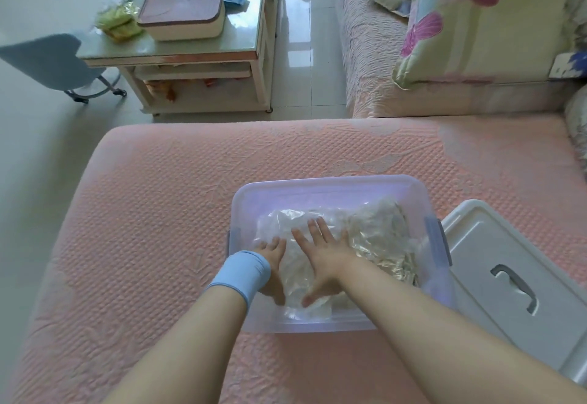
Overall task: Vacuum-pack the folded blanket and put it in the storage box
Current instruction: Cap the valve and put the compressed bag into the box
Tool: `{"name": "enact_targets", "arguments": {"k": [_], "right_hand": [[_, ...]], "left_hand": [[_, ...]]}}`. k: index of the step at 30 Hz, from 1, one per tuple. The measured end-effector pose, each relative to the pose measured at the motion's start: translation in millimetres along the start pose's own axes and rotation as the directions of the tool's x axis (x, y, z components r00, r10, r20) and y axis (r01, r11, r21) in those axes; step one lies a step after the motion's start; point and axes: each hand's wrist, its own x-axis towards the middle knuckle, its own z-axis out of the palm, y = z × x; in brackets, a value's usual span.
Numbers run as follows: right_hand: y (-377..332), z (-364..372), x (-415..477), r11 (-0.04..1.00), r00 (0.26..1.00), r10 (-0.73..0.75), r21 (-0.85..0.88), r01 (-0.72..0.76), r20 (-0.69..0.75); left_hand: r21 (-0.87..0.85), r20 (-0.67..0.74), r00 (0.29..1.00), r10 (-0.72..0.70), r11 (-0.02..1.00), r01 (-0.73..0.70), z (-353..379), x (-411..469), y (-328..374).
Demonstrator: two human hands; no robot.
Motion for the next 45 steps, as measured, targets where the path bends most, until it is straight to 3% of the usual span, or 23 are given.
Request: {"name": "enact_targets", "arguments": {"k": [5, 9, 14, 20, 23, 26, 28, 31, 34, 45], "right_hand": [[-2, 24, 27, 0.991, 0.991, 0.129, -0.039, -0.127, 0.048], [4, 30, 45, 0.987, 0.981, 0.159, -0.005, -0.16, 0.111], [7, 47, 57, 0.987, 0.985, 0.161, -0.013, -0.161, 0.056], [4, 32, 55, 0.987, 0.982, 0.161, -0.013, -0.161, 0.096], [5, -1, 36, 0.992, 0.984, 0.117, -0.065, -0.109, 0.132], [21, -39, 2, 0.969, 0.992, -0.032, -0.246, 0.001, -0.123], [42, -55, -22, 0.938, 0.976, -0.019, -0.341, -0.059, -0.218], [79, -53, -55, 0.893, 0.973, 0.223, -0.389, -0.227, -0.057], [105, -25, -69, 0.908, 0.951, 0.306, -0.317, -0.275, 0.05], [135, 37, -30, 0.942, 0.939, 0.334, -0.042, -0.332, 0.084]], "left_hand": [[0.236, -0.219, 0.972, 0.086, 0.971, -0.032, 23, 32, 5], [0.053, -0.28, 0.955, 0.098, 0.995, -0.087, 48, 62, -1], [-0.063, -0.364, 0.92, 0.142, 0.982, -0.177, 60, 88, -9], [0.016, -0.302, 0.948, 0.096, 0.995, -0.096, 46, 82, -7], [0.155, -0.157, 0.986, 0.055, 0.987, -0.031, 18, 64, 4], [0.174, -0.092, 0.995, -0.049, 0.983, 0.065, -20, 46, 20], [0.204, -0.198, 0.98, -0.023, 0.977, 0.065, -38, 35, 36], [0.082, -0.417, 0.902, 0.11, 0.993, -0.083, -42, 29, 67], [0.09, -0.345, 0.918, 0.194, 0.981, -0.174, -34, 36, 101], [0.259, -0.319, 0.937, 0.144, 0.964, -0.06, -9, 103, 133]]}}
